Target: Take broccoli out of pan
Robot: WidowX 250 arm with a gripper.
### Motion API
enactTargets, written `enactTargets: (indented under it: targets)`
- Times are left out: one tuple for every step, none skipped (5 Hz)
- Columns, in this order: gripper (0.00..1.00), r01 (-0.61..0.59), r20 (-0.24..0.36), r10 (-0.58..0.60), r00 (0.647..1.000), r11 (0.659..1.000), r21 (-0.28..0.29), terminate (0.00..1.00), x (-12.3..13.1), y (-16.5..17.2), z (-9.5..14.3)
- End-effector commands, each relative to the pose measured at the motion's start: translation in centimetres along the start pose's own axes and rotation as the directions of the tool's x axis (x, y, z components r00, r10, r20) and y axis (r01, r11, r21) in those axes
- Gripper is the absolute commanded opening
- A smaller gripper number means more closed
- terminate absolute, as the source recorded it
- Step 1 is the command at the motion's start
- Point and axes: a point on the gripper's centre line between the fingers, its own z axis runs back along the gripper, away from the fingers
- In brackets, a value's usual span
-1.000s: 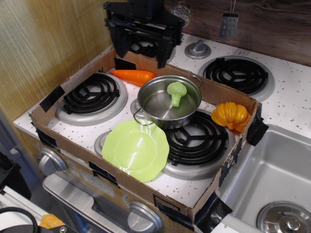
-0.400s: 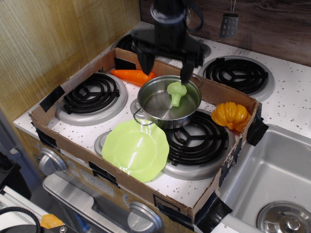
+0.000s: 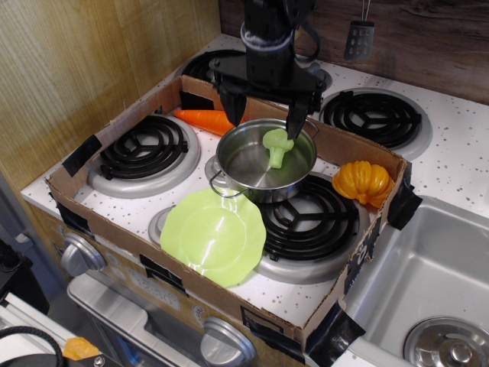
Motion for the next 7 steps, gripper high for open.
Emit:
enactTargets:
  targets:
    - [1.0, 0.012, 0.051, -0.011, 0.999, 1.0, -0.015, 0.0, 0.7, 0.2, -1.0]
    - [1.0, 0.07, 0.074, -0.069, 0.995, 0.998, -0.008, 0.0, 0.9, 0.2, -1.5]
    - [1.0, 0.176, 0.065, -0.175, 0.982, 0.984, -0.008, 0.0, 0.8, 0.1, -1.9]
    - [1.0, 0.24, 0.094, -0.24, 0.966, 0.971, 0.006, 0.0, 1.0, 0.3, -2.2]
    - [1.0, 0.238, 0.091, -0.237, 0.967, 0.971, -0.005, 0.0, 0.9, 0.3, -2.2]
    - [1.0, 0.26, 0.082, -0.259, 0.962, 0.966, 0.002, 0.0, 0.8, 0.3, -2.3]
    - [0.0, 0.246, 0.074, -0.246, 0.966, 0.969, 0.005, 0.0, 0.6, 0.3, -2.1]
